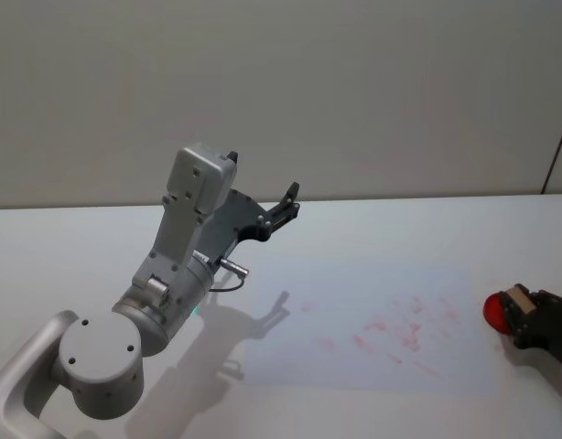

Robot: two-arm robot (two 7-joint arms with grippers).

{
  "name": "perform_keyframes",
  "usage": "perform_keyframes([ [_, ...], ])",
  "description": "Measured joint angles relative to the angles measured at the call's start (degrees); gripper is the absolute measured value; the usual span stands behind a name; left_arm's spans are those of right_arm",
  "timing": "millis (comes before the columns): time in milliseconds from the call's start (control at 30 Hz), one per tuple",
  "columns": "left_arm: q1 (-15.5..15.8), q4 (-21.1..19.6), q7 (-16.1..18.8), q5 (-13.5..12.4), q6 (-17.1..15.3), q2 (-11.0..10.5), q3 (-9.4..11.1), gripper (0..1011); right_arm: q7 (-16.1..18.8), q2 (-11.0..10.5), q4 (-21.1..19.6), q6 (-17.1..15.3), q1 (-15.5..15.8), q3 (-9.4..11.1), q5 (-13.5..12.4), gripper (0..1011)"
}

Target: Use the one hand to pick up the stamp and affix it onto the A4 paper.

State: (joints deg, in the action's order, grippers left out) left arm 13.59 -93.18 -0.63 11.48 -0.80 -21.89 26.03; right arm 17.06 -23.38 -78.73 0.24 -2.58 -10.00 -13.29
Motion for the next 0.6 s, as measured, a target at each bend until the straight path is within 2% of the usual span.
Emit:
perform_keyframes([
  [367, 0.0, 0.0, 0.0, 0.0, 0.0, 0.0, 0.0, 1000, -0.1, 0.7, 1.1, 0.8, -0.9, -0.5, 0.7, 220],
  [467, 0.0, 0.0, 0.0, 0.0, 0.0, 0.0, 0.0, 1001, 0.0, 0.9, 1.4, 1.0, -1.0, -0.6, 0.9, 262],
  [600, 0.0, 0.0, 0.0, 0.0, 0.0, 0.0, 0.0, 1001, 0.0, 1.0, 1.6, 1.3, -1.2, -0.7, 1.1, 406],
])
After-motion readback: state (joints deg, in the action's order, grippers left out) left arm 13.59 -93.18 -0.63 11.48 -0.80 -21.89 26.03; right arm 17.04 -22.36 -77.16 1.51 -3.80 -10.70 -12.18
